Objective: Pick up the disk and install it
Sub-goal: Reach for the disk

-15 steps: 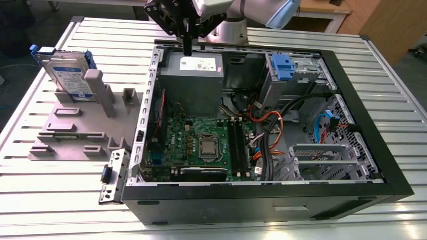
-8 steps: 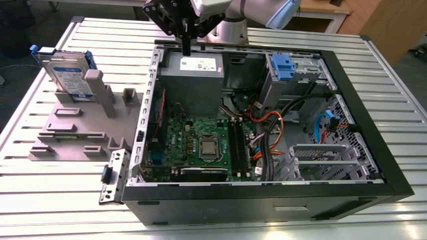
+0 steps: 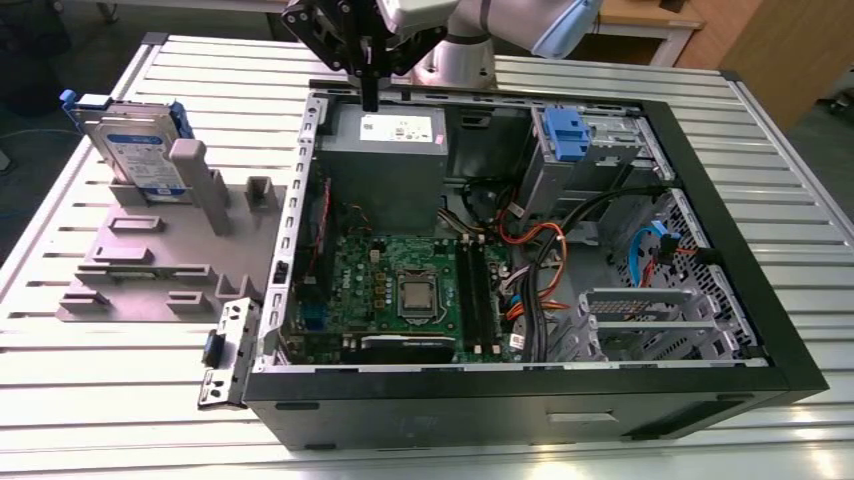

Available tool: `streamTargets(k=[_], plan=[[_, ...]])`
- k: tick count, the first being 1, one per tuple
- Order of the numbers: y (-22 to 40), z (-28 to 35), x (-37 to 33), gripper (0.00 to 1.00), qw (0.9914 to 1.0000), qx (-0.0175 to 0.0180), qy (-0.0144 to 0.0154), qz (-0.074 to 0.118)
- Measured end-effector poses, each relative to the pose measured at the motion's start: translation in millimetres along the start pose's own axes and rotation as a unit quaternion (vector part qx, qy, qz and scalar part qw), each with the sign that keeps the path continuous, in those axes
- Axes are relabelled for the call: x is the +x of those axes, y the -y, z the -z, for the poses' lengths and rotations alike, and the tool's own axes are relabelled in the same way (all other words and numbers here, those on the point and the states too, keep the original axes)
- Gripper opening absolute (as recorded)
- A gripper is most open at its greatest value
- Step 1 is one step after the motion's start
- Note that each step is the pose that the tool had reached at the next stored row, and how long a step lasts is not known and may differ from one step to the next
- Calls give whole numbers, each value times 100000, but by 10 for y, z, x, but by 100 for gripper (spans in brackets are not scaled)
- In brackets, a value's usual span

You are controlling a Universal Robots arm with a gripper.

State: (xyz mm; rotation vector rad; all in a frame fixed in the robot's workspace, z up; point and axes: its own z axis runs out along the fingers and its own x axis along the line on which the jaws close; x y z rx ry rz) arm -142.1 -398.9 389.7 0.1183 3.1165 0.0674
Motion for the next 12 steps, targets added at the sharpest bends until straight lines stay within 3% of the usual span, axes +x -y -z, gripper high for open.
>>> streamTargets(k=[12], plan=[[2,0,24,11,100000,-2,2,0]])
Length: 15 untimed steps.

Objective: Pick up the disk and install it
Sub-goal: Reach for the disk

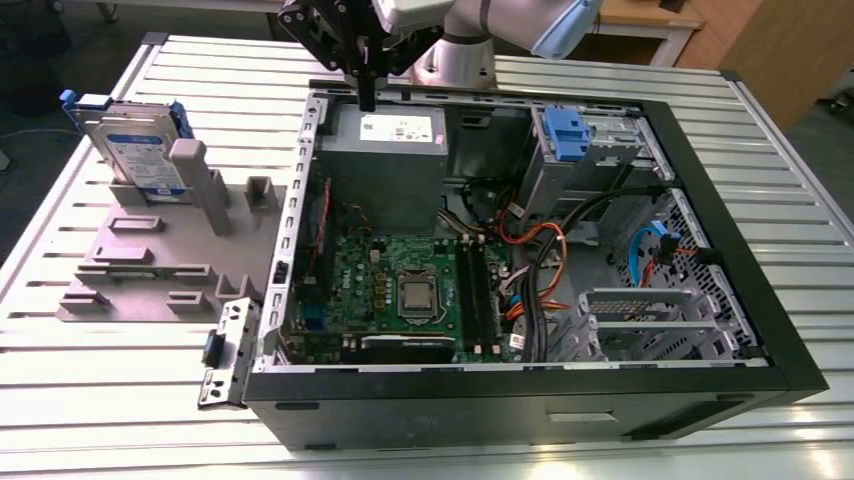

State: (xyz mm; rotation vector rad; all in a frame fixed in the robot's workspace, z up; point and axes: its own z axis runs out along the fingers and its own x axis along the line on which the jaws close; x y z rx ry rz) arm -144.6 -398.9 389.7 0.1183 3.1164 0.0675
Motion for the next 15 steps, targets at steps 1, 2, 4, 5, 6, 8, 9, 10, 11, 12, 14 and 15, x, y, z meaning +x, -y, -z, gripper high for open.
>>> streamTargets(k=[1,2,4,5,6,8,9,10,11,12,14,15], plan=[[0,0,2,11,100000,-1,-1,0],[0,0,3,11,100000,0,-2,-2],[1,0,10,11,100000,-2,0,-4],[2,-1,16,11,100000,-6,1,-3],[2,0,23,11,100000,-2,1,1],[3,0,39,11,100000,1,-1,-2],[4,0,46,11,100000,1,-1,-1],[4,0,53,11,100000,-1,1,-1],[4,0,57,11,100000,-2,0,-1],[5,0,62,11,100000,-3,0,0],[5,0,70,11,100000,0,-1,-1],[5,0,74,11,100000,2,-1,-2]])
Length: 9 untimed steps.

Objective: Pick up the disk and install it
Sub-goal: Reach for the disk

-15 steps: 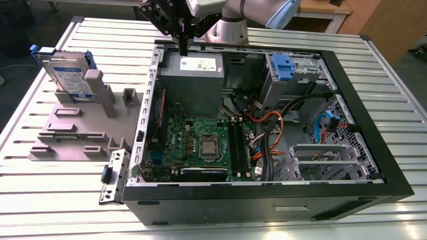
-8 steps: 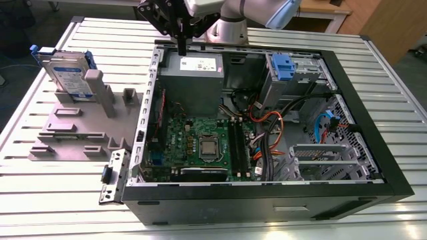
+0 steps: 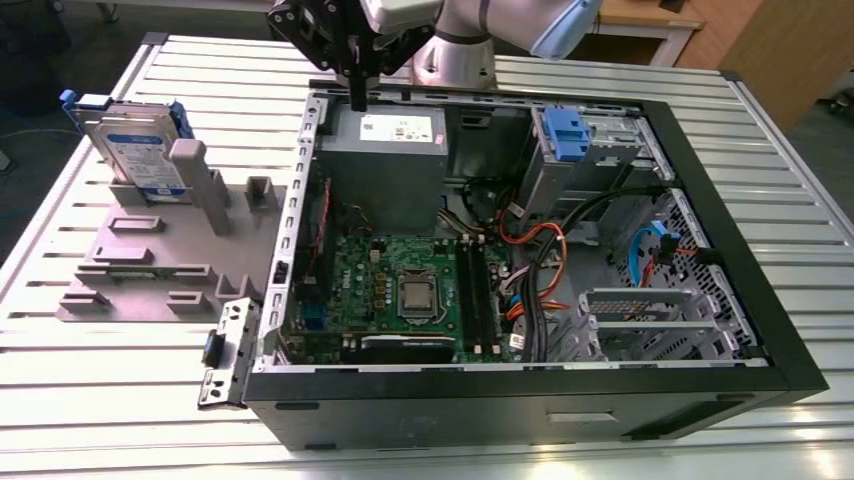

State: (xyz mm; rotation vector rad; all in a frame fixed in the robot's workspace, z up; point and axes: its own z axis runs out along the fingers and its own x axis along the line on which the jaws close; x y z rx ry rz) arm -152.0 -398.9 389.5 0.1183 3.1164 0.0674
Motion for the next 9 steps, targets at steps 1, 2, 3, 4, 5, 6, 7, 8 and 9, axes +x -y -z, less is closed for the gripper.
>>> streamTargets(k=[1,2,3,4,5,6,7,8,9], plan=[[0,0,4,11,100000,-4,0,0],[1,0,8,11,100000,-4,1,2],[1,0,11,11,100000,-5,2,0],[1,0,15,11,100000,-4,1,1],[1,0,18,11,100000,-2,0,2],[2,0,21,11,100000,-3,-1,3],[2,0,24,11,100000,-2,0,1],[2,0,28,11,100000,-4,2,1],[3,0,31,11,100000,-3,3,-1]])
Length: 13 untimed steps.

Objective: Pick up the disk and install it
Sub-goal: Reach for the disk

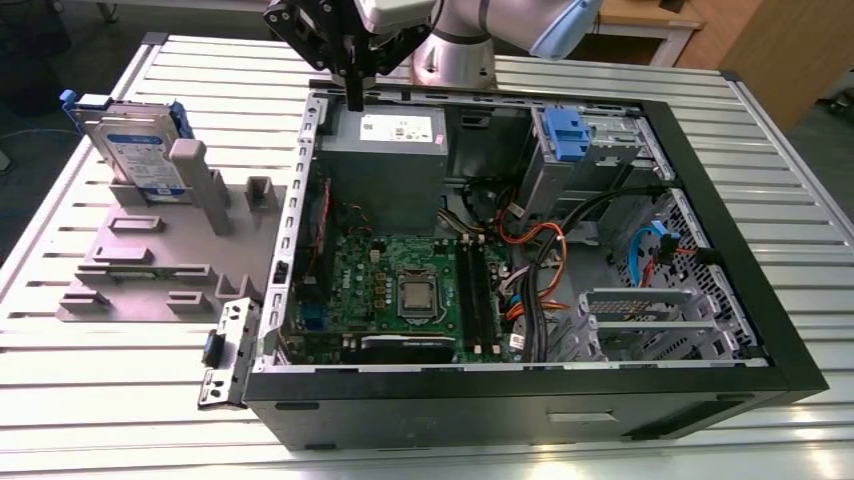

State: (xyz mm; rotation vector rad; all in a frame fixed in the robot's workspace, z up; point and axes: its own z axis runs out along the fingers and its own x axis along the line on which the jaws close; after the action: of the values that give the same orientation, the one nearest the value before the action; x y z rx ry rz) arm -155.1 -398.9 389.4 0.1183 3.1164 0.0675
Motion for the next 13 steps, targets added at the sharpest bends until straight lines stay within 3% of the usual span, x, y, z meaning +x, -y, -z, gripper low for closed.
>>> streamTargets(k=[13], plan=[[2,0,28,11,100000,1,-2,-3]])
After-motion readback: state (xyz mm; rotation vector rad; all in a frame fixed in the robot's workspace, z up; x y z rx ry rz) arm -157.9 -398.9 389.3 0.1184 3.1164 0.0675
